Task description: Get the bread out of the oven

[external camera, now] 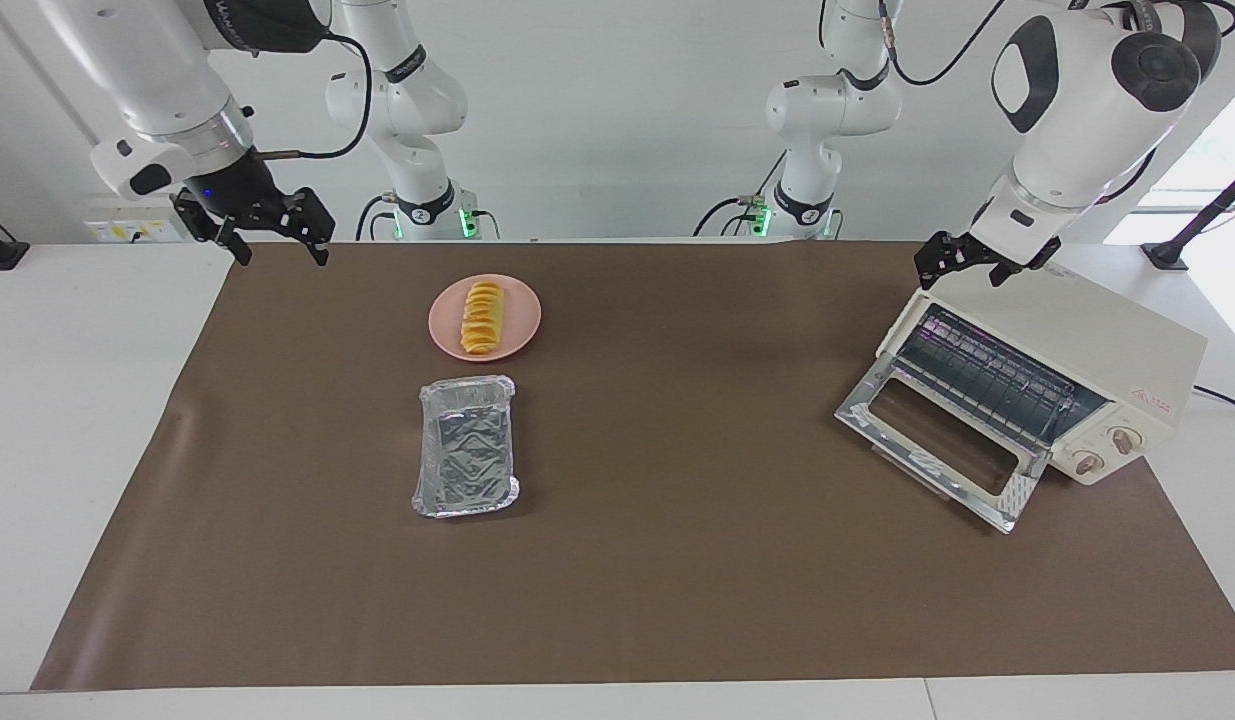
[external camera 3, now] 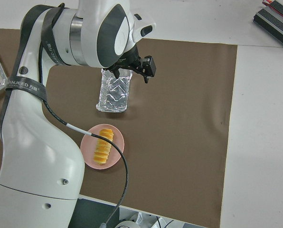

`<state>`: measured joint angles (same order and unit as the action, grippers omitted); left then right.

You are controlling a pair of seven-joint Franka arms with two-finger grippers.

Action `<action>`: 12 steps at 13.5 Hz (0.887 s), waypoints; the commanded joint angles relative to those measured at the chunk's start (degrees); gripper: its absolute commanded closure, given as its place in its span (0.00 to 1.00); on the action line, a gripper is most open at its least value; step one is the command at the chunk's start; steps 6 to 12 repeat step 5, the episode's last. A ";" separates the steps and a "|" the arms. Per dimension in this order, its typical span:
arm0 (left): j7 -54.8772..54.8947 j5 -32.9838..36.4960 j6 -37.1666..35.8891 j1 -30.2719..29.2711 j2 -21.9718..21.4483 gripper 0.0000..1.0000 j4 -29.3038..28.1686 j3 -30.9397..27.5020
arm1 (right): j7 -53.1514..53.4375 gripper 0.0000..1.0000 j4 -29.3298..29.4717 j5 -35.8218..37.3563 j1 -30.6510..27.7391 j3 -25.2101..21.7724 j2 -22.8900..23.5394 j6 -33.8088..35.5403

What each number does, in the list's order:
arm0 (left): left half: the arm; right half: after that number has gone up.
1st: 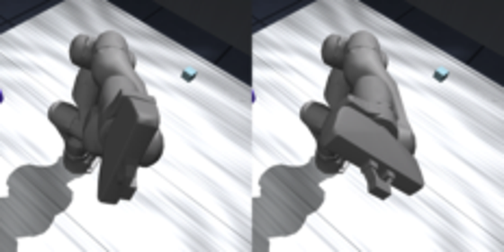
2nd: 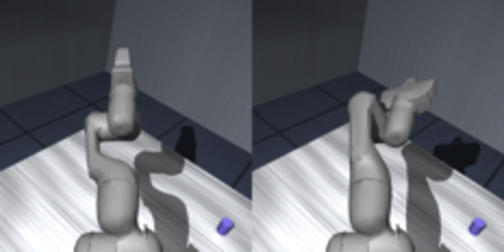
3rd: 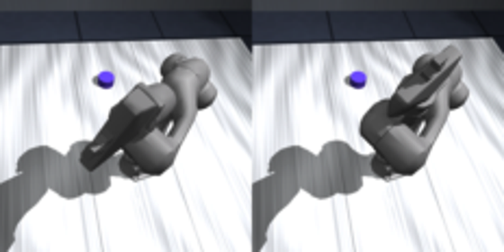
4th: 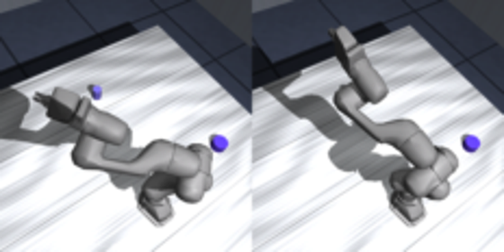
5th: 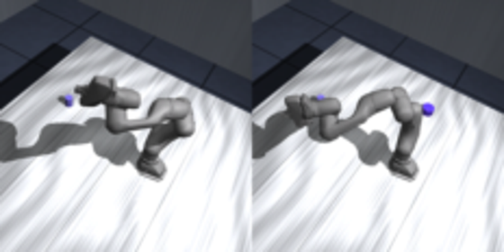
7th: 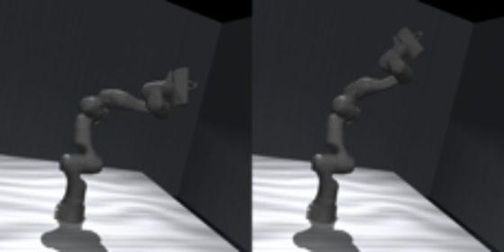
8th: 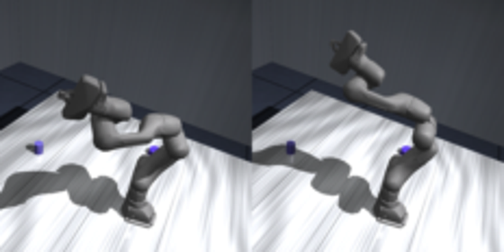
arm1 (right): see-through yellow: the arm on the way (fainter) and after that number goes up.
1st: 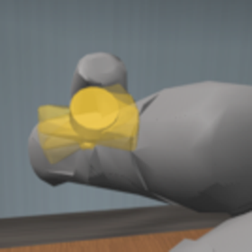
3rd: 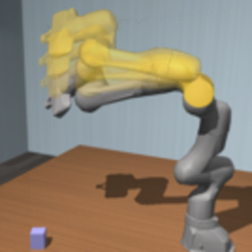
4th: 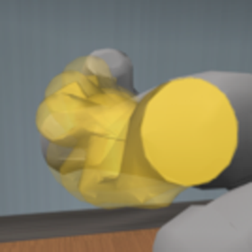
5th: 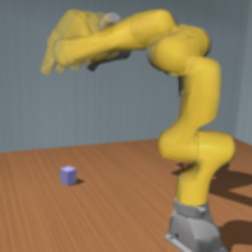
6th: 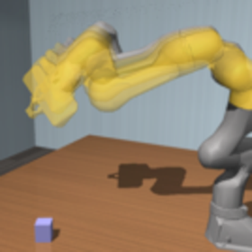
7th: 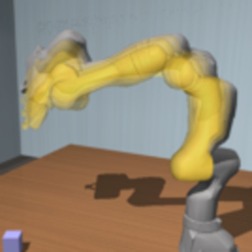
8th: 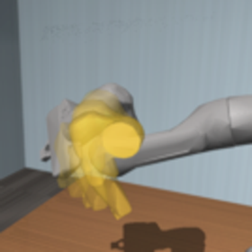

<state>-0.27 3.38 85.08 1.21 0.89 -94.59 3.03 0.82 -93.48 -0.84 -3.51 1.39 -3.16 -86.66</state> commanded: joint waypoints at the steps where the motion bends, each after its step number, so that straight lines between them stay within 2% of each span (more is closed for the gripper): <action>1: 0.35 -0.83 -0.53 -0.94 -0.10 0.00 0.20 0.66 | 0.41 0.00 -1.09 -0.74 -0.63 0.54 -1.06 0.09; 12: 0.35 -0.83 -0.53 -0.94 -0.10 0.00 0.20 0.66 | 0.50 0.00 -1.09 -0.65 -0.71 0.54 -1.06 0.27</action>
